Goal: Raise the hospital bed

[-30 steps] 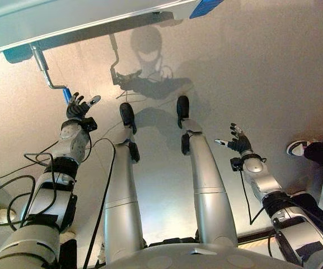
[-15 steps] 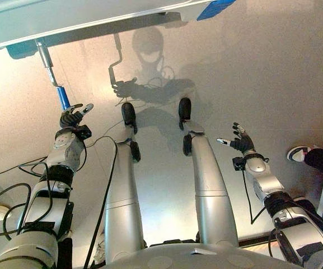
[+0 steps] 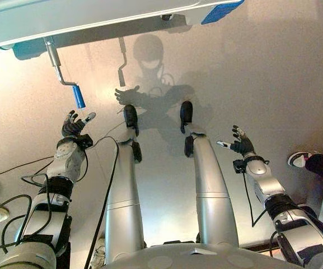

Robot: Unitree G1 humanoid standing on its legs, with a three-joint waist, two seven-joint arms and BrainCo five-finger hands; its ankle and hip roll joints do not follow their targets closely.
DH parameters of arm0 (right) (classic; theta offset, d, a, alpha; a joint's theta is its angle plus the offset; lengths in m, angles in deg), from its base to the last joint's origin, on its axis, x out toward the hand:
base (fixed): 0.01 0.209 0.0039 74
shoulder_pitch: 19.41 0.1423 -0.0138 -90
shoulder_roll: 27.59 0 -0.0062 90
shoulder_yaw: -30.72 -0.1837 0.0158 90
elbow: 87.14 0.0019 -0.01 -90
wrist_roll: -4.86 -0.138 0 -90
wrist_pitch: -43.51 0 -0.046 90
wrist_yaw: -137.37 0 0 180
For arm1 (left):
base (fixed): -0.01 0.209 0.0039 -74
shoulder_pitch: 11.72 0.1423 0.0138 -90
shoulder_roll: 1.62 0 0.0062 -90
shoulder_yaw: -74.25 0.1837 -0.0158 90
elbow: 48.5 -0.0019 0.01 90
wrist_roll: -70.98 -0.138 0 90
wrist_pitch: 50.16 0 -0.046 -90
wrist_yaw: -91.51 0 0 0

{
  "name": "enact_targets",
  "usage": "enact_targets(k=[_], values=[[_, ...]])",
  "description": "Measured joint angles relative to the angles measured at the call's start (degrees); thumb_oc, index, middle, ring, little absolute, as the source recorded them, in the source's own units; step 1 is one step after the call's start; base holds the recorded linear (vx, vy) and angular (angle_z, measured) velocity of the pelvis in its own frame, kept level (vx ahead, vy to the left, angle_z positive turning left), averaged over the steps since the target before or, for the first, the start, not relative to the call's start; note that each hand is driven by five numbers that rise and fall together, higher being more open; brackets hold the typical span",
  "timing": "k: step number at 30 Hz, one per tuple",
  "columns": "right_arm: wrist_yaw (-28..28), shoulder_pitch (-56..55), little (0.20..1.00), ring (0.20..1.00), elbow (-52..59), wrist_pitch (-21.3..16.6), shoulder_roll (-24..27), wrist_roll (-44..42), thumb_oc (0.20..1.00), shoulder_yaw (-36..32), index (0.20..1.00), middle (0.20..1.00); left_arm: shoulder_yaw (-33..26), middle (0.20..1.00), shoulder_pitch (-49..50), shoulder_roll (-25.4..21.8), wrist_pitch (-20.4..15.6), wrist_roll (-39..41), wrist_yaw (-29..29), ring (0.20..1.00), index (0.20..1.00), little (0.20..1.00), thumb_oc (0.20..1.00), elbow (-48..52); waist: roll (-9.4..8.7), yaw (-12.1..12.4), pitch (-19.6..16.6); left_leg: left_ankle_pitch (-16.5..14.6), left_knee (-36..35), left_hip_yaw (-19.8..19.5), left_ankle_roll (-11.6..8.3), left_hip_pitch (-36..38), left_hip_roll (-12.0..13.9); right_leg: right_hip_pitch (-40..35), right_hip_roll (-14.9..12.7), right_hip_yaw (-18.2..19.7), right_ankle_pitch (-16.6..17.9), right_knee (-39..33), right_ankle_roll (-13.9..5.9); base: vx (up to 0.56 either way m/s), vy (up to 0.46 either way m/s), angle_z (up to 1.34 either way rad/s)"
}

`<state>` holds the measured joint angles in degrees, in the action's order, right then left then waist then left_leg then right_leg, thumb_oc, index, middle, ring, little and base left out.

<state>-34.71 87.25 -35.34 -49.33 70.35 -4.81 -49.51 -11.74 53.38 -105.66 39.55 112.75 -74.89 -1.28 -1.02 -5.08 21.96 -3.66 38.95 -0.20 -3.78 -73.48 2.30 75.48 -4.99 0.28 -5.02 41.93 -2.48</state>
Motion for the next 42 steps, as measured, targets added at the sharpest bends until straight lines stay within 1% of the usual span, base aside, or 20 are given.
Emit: enact_targets(k=[5,9,15,20,26,30,32,39,42], values=[[0.0,-0.2,1.0,1.0,0.1,0.6,0.0,0.0,1.0,0.0,1.0,1.0,0.5,1.0,-0.4,0.8,1.2,-0.5,0.0,1.0,1.0,1.0,1.0,-4.2,0.01,-0.1,-1.2,0.1,0.2,0.0,-0.19,0.0,0.1,0.0,0.1,0.0,0.0,0.1,0.01,0.0,0.0,0.0],[0.0,-0.7,1.0,1.0,0.5,0.8,0.1,0.0,1.0,0.0,1.0,1.0,0.7,1.0,-0.4,0.9,1.9,-0.5,-0.1,1.0,1.0,1.0,1.0,-6.2,0.01,0.0,-1.3,-0.1,0.8,-0.1,-0.29,-0.1,0.1,0.0,0.2,0.1,0.0,0.6,0.02,0.0,0.0,0.0],[0.0,-1.2,1.0,1.0,0.9,0.9,0.1,0.0,1.0,-0.1,1.0,1.0,0.4,1.0,-0.3,1.1,2.1,0.1,0.0,1.0,1.0,1.0,1.0,-5.0,0.01,0.1,-1.3,-0.3,1.2,-0.2,-0.02,-0.3,0.1,0.0,0.2,0.1,-0.1,0.9,0.29,0.0,0.0,0.0],[0.0,-1.4,1.0,1.0,1.0,1.1,0.1,0.0,1.0,-0.1,1.0,1.0,0.4,1.0,-0.3,0.7,2.0,0.8,0.3,1.0,1.0,1.0,1.0,-1.9,0.01,0.1,-1.3,-0.3,1.3,-0.2,0.05,-0.3,0.1,0.0,0.1,0.1,-0.1,0.8,0.27,0.0,0.0,0.0],[-0.5,-1.4,1.0,1.0,1.2,1.6,0.3,0.0,1.0,-0.1,1.0,1.0,-0.6,1.0,-0.5,-0.3,1.0,2.3,0.8,1.0,1.0,1.0,1.0,0.1,0.01,0.1,-1.3,-0.4,1.1,-0.2,0.07,-0.3,0.1,0.0,0.2,0.1,0.0,0.7,0.09,0.0,0.006,0.0],[-1.1,-1.4,1.0,1.0,1.2,2.0,0.7,0.0,1.0,-0.1,1.0,1.0,-0.7,1.0,-0.5,-2.1,0.9,2.9,1.3,1.0,1.0,1.0,1.0,1.3,0.04,0.1,-1.3,-0.4,0.7,-0.1,0.17,-0.2,0.0,0.0,0.2,0.2,0.0,0.0,0.2,0.0,0.009,-0.01],[-1.2,-1.4,1.0,1.0,1.2,2.0,0.8,0.0,1.0,-0.1,1.0,1.0,-0.7,1.0,-0.7,-2.8,0.9,2.9,1.5,1.0,1.0,1.0,1.0,1.7,0.05,0.0,-1.3,-0.5,0.6,0.0,0.26,-0.2,0.0,-0.1,0.1,0.2,0.2,-0.2,-0.16,0.01,0.018,0.0],[-2.1,-1.4,1.0,1.0,1.4,2.1,1.4,0.0,1.0,-0.1,1.0,1.0,-0.5,1.0,-1.9,-5.5,1.0,2.9,1.6,1.0,1.0,1.0,1.0,2.4,0.18,0.0,-1.2,-0.7,0.7,0.0,0.28,-0.2,0.0,0.0,0.1,0.3,0.1,-0.3,-0.27,0.0,0.006,0.0],[-2.4,-1.4,1.0,1.0,1.4,2.2,1.7,0.0,1.0,-0.1,1.0,1.0,1.8,1.0,-4.2,-9.3,1.2,2.9,1.4,1.0,1.0,1.0,1.0,2.3,0.23,0.0,-1.1,-0.7,0.6,0.0,0.3,-0.3,0.0,0.0,0.2,0.4,0.3,-0.7,-0.32,0.01,0.029,-0.03]])
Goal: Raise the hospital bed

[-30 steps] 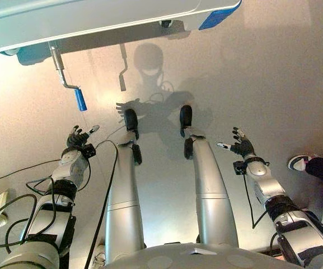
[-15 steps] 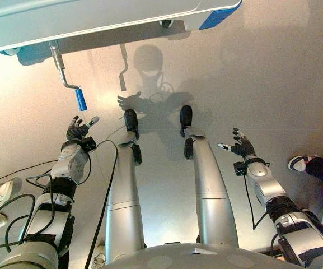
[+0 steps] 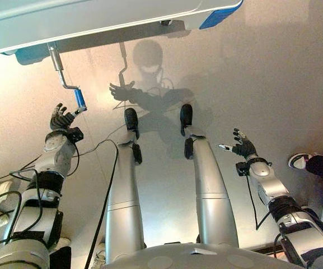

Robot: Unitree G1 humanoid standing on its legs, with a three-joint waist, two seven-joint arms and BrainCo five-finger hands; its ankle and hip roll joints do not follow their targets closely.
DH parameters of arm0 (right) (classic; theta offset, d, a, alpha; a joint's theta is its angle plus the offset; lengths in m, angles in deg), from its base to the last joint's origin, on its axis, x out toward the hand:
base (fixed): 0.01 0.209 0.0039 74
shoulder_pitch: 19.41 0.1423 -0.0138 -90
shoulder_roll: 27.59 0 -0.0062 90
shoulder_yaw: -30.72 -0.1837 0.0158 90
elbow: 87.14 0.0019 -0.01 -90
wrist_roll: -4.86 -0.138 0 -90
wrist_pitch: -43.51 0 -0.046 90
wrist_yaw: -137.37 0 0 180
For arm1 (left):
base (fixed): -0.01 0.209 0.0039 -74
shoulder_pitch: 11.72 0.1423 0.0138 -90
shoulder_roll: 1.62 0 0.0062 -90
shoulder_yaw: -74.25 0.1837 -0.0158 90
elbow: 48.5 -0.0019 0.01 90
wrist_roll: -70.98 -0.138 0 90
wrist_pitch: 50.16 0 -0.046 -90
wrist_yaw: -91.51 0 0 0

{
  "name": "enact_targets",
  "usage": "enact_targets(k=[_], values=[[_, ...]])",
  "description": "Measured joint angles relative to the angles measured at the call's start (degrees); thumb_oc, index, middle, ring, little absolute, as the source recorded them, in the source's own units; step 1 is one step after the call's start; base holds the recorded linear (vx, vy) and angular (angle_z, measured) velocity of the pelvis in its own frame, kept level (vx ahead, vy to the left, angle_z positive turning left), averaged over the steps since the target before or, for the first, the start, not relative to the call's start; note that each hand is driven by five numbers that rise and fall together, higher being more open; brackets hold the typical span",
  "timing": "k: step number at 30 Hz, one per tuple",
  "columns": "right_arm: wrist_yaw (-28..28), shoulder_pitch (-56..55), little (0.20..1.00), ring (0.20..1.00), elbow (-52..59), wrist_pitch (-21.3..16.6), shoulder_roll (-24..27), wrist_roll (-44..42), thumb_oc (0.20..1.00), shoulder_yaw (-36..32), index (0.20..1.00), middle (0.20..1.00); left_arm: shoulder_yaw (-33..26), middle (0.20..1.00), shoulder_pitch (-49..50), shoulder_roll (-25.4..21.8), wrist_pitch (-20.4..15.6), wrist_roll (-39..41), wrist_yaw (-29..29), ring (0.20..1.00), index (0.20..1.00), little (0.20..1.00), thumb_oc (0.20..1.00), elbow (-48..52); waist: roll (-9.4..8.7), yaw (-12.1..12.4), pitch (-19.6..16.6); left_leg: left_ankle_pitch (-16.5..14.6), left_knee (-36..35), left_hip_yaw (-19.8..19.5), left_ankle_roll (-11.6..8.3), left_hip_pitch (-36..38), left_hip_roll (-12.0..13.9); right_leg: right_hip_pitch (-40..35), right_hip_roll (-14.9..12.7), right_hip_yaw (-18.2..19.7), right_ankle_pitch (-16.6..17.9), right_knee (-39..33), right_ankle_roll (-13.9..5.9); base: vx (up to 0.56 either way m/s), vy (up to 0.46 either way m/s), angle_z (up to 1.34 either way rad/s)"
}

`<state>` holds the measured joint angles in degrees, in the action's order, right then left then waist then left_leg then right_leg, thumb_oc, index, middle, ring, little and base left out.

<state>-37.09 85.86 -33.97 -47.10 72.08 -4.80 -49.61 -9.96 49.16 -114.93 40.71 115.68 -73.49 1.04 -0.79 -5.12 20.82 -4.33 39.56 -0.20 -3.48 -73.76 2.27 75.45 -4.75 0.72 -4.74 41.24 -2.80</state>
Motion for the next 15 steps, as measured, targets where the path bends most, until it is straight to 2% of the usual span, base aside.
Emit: enact_targets(k=[4,15], values=[[-0.3,-0.1,1.0,1.0,0.0,0.5,0.0,0.0,1.0,0.0,1.0,1.0,0.2,1.0,-2.3,-2.0,0.1,0.0,-0.3,1.0,1.0,1.0,1.0,0.0,0.11,-0.2,0.1,-0.3,0.1,0.1,0.11,-0.1,0.0,0.0,0.0,0.2,0.1,-0.4,-0.11,0.01,0.009,-0.02],[-1.4,-0.3,1.0,1.0,0.1,0.8,0.1,0.0,1.0,0.3,1.0,1.0,3.1,1.0,-4.9,-3.3,0.5,0.0,-0.4,1.0,1.0,1.0,1.0,0.6,0.16,-0.4,0.1,-0.9,0.1,0.1,-0.14,-0.5,0.0,0.3,0.3,0.5,-0.1,-1.0,-0.38,0.0,0.002,-0.01]])
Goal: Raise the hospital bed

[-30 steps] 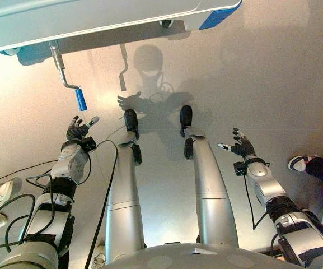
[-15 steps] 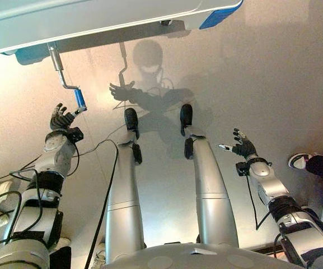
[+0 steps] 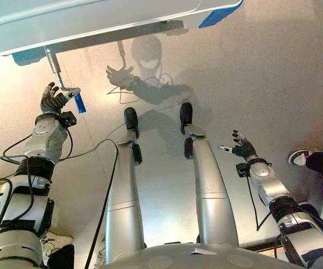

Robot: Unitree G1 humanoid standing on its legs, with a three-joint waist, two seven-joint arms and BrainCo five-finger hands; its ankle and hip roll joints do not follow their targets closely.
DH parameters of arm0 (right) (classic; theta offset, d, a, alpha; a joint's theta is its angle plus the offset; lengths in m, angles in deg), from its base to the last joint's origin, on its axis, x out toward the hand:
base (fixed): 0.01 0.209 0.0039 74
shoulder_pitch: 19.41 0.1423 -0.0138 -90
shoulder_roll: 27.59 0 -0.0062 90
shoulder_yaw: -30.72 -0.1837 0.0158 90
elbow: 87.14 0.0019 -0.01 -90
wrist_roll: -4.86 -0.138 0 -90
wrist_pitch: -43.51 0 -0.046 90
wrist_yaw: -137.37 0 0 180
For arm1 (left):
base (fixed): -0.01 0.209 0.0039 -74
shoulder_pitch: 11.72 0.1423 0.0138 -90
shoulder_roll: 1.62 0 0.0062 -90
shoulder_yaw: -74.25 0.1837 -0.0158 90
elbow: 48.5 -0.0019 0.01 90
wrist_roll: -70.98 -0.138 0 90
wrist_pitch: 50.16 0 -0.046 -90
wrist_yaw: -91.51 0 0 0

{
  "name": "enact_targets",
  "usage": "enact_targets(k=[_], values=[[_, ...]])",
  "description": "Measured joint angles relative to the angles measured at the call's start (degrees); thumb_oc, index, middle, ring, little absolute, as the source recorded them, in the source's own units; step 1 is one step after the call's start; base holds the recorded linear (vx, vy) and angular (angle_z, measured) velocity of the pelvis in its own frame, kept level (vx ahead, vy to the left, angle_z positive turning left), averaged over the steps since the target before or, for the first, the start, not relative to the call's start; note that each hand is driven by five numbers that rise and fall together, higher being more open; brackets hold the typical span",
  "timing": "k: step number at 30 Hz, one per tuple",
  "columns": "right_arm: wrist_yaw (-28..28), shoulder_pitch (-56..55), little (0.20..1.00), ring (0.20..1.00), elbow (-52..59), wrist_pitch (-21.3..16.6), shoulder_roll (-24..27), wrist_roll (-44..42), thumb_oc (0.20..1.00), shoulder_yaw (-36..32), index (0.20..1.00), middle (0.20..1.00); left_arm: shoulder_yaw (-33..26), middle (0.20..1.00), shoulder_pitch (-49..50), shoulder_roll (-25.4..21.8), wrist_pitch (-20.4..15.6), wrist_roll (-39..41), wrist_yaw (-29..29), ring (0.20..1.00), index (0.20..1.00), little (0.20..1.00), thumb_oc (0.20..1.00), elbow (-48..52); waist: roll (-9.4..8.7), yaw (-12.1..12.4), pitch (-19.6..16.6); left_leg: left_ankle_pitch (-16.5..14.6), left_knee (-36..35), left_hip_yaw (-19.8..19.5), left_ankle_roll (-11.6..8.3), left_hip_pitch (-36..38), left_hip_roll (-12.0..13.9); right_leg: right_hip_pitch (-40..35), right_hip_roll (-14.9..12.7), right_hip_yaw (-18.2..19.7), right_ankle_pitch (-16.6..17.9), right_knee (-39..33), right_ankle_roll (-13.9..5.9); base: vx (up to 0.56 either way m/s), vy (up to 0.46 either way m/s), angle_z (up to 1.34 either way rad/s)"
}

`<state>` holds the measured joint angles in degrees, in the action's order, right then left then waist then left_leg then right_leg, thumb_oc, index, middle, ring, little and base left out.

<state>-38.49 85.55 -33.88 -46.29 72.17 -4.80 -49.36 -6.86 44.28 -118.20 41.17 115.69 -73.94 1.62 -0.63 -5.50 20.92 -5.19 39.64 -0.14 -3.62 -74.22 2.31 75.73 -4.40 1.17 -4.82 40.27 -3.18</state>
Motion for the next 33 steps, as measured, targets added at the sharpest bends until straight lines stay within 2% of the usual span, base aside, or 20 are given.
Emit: enact_targets(k=[12,19,25,33], values=[[-0.1,-0.1,1.0,1.0,0.7,0.0,0.0,0.0,1.0,0.0,1.0,1.0,1.2,1.0,-1.3,-0.4,0.6,0.0,-1.1,1.0,1.0,1.0,1.0,-0.5,0.02,-1.0,0.1,-1.5,2.5,0.1,0.25,-0.7,0.1,0.8,0.5,0.9,0.0,1.2,-0.05,0.01,-0.014,-0.04],[0.0,-0.4,1.0,1.0,1.5,0.0,0.1,0.0,1.0,0.0,1.0,1.0,1.3,1.0,-1.0,4.4,0.7,0.2,-1.0,1.0,1.0,1.0,1.0,-1.2,0.02,-1.4,0.1,-2.0,3.5,0.1,0.14,-1.5,0.1,1.6,0.6,1.3,-0.2,1.9,-0.44,0.0,-0.005,0.0],[0.2,-0.5,1.0,1.0,2.9,0.1,0.1,0.0,1.0,0.0,1.0,1.0,1.6,1.0,-1.1,7.8,0.7,3.8,-0.9,1.0,1.0,1.0,1.0,-2.3,0.02,-1.6,0.1,-2.1,4.5,0.1,0.12,-2.5,0.2,2.6,0.9,1.4,-0.2,2.7,-0.44,-0.01,-0.028,-0.02],[0.6,-0.5,1.0,1.0,3.0,0.2,0.1,0.0,1.0,0.0,1.0,1.0,2.5,1.0,-1.1,8.8,1.9,3.8,-1.1,1.0,1.0,1.0,1.0,-3.7,0.02,-1.7,0.1,-2.3,5.0,0.0,0.13,-2.5,0.4,2.6,1.1,1.5,-0.2,3.0,-0.44,0.0,0.0,0.0]])
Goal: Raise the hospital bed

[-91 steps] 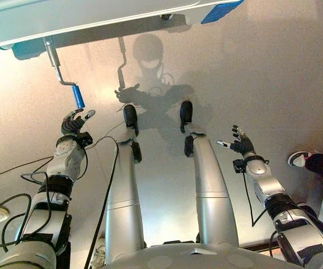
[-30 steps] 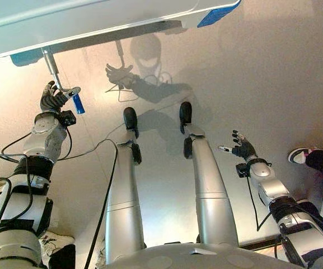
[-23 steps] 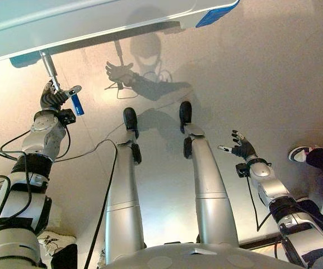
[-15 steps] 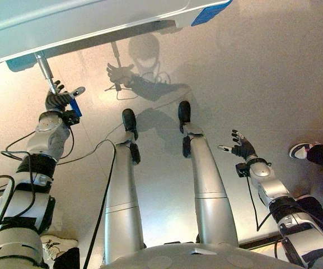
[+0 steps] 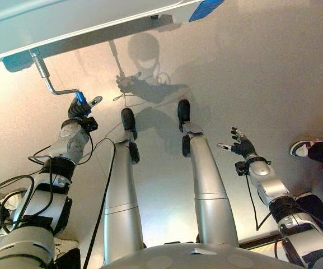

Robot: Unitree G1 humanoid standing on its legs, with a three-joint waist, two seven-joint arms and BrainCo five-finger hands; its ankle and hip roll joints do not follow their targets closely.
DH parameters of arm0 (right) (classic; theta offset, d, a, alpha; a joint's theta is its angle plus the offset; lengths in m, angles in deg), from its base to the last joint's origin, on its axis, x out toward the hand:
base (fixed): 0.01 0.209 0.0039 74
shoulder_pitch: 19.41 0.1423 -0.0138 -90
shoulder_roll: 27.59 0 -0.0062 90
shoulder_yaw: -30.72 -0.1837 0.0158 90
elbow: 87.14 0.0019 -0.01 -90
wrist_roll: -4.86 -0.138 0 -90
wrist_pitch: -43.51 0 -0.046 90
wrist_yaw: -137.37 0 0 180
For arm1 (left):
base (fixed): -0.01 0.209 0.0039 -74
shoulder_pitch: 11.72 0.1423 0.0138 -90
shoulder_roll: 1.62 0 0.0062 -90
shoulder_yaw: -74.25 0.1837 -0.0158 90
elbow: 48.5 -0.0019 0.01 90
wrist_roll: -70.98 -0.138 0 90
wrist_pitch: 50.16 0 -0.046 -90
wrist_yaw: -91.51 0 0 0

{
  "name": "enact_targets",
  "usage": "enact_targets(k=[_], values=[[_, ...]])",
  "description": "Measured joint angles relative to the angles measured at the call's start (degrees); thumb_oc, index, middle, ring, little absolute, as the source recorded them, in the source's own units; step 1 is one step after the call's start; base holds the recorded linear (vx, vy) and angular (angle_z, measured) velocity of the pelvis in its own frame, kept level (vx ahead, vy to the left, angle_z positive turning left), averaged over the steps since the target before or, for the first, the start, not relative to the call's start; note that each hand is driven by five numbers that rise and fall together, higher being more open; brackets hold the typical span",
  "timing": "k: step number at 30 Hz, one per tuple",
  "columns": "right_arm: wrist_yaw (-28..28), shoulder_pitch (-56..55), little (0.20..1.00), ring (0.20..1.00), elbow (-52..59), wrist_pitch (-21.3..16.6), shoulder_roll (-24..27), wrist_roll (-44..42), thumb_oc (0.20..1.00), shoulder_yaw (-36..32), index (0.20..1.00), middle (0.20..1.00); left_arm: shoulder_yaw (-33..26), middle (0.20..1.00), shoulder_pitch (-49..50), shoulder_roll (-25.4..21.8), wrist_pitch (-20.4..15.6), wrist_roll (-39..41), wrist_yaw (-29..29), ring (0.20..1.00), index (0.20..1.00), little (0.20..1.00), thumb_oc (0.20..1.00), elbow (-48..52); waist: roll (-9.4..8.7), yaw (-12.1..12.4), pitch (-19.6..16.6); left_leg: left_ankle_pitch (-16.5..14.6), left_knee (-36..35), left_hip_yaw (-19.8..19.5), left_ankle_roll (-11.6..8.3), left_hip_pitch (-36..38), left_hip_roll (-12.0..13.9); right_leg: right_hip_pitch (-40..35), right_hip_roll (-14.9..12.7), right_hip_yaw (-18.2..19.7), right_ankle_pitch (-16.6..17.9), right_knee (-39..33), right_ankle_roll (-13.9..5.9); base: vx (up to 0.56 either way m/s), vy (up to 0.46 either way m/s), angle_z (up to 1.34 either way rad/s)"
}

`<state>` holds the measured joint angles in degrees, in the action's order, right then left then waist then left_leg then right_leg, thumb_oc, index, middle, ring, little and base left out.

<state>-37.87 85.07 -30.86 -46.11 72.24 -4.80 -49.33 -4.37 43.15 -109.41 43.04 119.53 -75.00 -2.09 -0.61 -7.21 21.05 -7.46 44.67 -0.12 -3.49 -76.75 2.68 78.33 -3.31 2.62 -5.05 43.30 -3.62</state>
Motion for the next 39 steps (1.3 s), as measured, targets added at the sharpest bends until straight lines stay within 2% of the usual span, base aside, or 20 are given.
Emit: enact_targets(k=[6,7,8,9,39], values=[[0.0,0.0,1.0,1.0,-0.1,0.0,0.0,0.0,1.0,0.0,1.0,1.0,0.9,1.0,0.0,0.0,0.0,0.0,0.1,1.0,1.0,1.0,1.0,0.0,0.0,-0.1,0.0,-0.3,0.0,-0.1,0.09,0.0,0.0,0.0,0.0,0.0,0.0,0.4,0.03,0.0,0.0,0.0],[0.0,0.0,1.0,1.0,-0.1,0.0,0.0,0.0,1.0,0.0,1.0,1.0,0.9,0.583,-0.1,-0.1,0.0,0.0,0.1,0.583,0.583,0.583,0.583,0.0,0.0,-0.1,0.0,-0.3,0.0,-0.1,0.1,0.0,0.0,0.0,0.0,0.0,0.0,0.3,0.03,0.0,0.0,0.0],[0.0,0.0,1.0,1.0,-0.1,0.0,0.0,0.0,1.0,0.0,1.0,1.0,0.8,0.225,0.0,-0.1,0.0,0.0,0.1,0.225,0.225,0.225,0.225,0.1,-0.01,-0.1,0.0,-0.3,0.0,-0.1,0.1,0.0,0.0,0.0,0.0,0.0,0.0,0.3,0.03,0.0,0.0,0.0],[0.0,0.0,1.0,1.0,-0.1,0.0,0.0,0.0,1.0,0.0,1.0,1.0,0.9,0.2,0.0,-0.2,0.0,0.0,0.1,0.2,0.2,0.2,0.2,0.2,-0.01,-0.2,0.0,-0.3,0.0,-0.1,0.1,0.0,0.0,0.0,0.0,0.0,0.0,0.3,0.02,0.0,0.0,0.0],[-0.5,0.0,1.0,1.0,-0.1,0.0,0.0,0.0,1.0,0.0,1.0,1.0,0.8,0.2,0.3,-0.7,0.0,0.1,0.1,0.2,0.2,0.2,0.2,1.9,0.01,-1.2,0.1,-0.4,1.0,-0.1,0.03,-0.6,0.0,0.2,0.0,0.0,0.0,0.5,-0.18,0.0,0.0,0.0]])
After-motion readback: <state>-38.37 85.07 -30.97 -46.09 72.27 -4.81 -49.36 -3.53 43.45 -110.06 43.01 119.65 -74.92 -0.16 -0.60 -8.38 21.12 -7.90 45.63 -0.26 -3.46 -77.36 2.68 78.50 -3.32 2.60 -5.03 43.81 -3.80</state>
